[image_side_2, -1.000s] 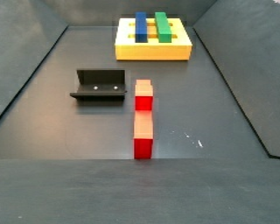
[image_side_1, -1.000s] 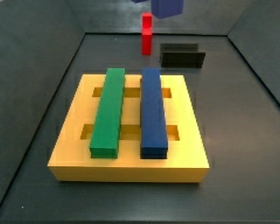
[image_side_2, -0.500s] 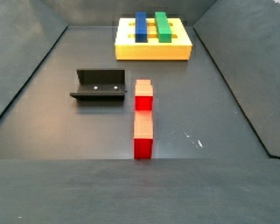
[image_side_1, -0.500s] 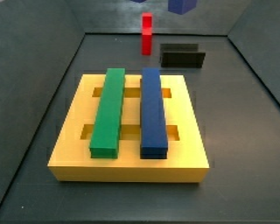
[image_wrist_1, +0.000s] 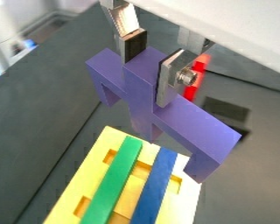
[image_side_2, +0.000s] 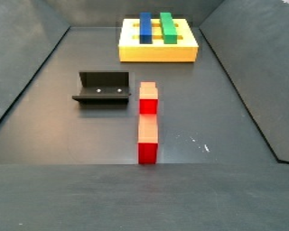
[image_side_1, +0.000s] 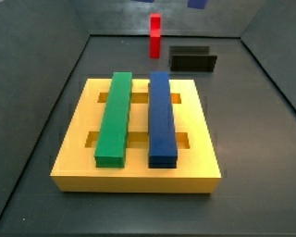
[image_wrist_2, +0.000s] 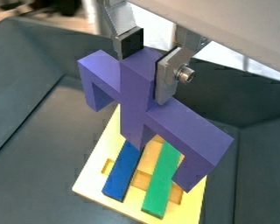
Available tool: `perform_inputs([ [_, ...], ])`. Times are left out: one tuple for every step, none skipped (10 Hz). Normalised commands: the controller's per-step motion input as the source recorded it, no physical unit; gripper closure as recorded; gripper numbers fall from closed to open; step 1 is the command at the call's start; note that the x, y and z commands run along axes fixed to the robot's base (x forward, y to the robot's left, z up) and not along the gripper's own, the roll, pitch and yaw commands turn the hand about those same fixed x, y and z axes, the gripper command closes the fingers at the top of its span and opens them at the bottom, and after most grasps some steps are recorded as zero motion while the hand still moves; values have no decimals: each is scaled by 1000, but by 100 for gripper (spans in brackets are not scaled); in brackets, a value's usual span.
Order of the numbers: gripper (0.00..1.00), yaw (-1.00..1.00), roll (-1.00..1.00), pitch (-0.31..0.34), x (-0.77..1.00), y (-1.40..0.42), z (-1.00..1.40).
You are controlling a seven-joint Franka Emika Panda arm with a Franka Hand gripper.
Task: Pick up the purple object. Move up. Move to above the board. Insert the purple object.
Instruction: Move to above the board, then insert the purple object.
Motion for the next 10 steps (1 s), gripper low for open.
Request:
perform_inputs([
  [100,1000,54,148,45,-24,23],
  [100,1000,65,179,47,-25,25],
  [100,809,68,185,53,-27,28],
  [100,476,62,169,64,-31,29],
  [100,294,60,158,68,-31,28],
  [100,0,0,0,0,0,149],
  [100,0,-7,24,11,9,0],
  [100,0,9,4,0,0,-3],
  [100,0,0,41,300,0,-37],
  [100,-66,-136,-21,471,-363,-423],
])
